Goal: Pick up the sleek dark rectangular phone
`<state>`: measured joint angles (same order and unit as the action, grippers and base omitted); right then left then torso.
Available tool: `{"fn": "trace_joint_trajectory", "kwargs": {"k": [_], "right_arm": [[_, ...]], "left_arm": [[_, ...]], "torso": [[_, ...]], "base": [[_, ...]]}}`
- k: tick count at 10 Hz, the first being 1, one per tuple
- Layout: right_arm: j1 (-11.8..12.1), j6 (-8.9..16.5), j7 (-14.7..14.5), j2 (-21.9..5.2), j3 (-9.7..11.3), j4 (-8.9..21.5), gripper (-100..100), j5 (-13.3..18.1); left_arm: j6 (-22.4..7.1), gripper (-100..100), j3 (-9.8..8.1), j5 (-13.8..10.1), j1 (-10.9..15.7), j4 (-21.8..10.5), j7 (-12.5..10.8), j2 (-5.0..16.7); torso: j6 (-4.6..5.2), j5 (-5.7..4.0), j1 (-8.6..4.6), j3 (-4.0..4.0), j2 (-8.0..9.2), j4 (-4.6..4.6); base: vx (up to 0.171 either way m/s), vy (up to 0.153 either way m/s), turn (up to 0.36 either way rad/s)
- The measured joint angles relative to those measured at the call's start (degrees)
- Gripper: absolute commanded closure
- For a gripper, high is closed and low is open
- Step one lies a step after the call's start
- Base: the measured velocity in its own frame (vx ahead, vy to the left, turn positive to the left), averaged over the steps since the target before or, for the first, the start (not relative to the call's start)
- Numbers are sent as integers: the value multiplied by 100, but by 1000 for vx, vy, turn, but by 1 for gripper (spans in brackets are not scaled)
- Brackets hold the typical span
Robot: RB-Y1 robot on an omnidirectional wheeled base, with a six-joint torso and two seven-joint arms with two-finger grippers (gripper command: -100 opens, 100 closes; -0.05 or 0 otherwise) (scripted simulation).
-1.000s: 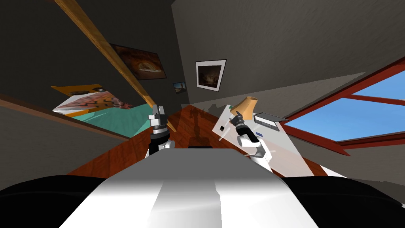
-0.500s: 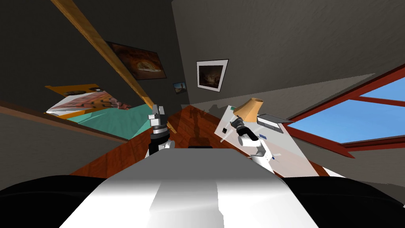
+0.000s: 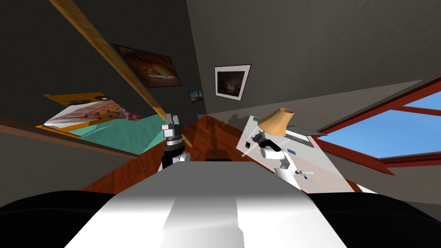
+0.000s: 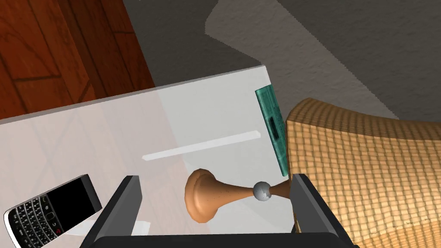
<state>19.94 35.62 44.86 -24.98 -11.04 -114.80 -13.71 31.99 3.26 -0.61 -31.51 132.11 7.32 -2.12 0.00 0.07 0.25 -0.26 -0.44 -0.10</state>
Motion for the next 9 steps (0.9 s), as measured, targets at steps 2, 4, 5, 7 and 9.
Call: {"fn": "trace_joint_trajectory", "kwargs": {"k": [2,4,5,7,9], "right_arm": [[62,219,254,-149,-110,295,-100,-280],[4,486,425,-92,-123,356,-100,-259],[-55,685,562,-64,-149,472,-100,-274],[38,913,790,-96,-226,717,-100,-456],[-26,1186,1021,-175,-313,1031,-100,-655]], "left_arm": [[0,0,0,0,0,0,0,0],[0,0,0,0,1,0,0,0],[0,0,0,0,0,0,0,0],[0,0,0,0,0,0,0,0],[0,0,0,0,0,0,0,0]], "torso": [[2,-1,-5,-1,0,-1],[0,-3,-20,10,20,4],[1,-4,-20,7,13,3],[2,-2,-8,2,4,0],[0,-3,-14,-6,-10,-2]], "base": [[107,62,-18],[64,20,-5],[91,35,-13],[117,61,-22],[133,42,-13]]}}
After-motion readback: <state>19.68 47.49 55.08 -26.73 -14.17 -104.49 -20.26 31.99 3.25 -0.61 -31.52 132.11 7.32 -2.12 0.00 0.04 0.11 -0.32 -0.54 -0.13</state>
